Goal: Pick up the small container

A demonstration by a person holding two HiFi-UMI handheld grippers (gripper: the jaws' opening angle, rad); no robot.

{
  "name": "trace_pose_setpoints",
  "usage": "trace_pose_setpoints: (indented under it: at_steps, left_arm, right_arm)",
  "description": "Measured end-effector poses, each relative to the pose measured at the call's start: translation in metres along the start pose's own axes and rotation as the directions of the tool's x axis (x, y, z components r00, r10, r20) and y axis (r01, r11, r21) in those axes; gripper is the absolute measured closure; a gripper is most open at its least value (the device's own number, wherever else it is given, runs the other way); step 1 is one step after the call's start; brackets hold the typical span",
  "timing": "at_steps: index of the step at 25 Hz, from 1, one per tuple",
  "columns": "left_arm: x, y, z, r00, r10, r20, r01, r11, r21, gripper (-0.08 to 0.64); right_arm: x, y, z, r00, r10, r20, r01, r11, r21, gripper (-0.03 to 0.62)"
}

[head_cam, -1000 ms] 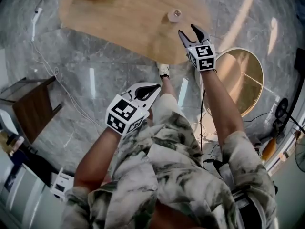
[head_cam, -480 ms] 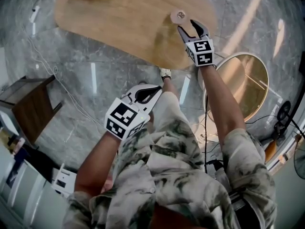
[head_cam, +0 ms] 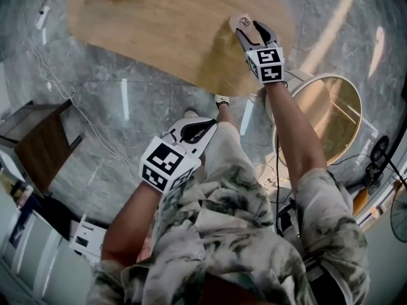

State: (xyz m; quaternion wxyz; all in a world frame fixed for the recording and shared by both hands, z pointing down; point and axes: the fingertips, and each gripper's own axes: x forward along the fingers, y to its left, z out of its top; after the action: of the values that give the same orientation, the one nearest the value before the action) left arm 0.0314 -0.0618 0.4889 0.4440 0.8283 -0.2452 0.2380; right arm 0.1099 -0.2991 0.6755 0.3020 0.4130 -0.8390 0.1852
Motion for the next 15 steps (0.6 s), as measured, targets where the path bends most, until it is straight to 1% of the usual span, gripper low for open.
trace_pose_setpoints:
  at_steps: [8,13,15]
  left_arm:
    - [0.002,0.012,0.005,1.000,0.008,0.014,-0.008,1.000,-0.026,0.538]
    - [0.003,0.017,-0.001,1.000,0.011,0.007,-0.011,0.999,-0.036,0.538]
    - [0.002,0.020,-0.004,1.000,0.015,0.005,-0.014,0.999,-0.044,0.538]
  right_arm:
    - [0.022,0.000,0.002,1.000,-0.008,0.012,0.008,1.000,-0.026,0.368]
    - [0.030,-0.003,0.001,0.999,-0.032,0.026,0.032,0.999,-0.013,0.373]
    - [0.033,-0.005,0.002,0.998,-0.043,0.036,0.043,0.999,-0.009,0.385]
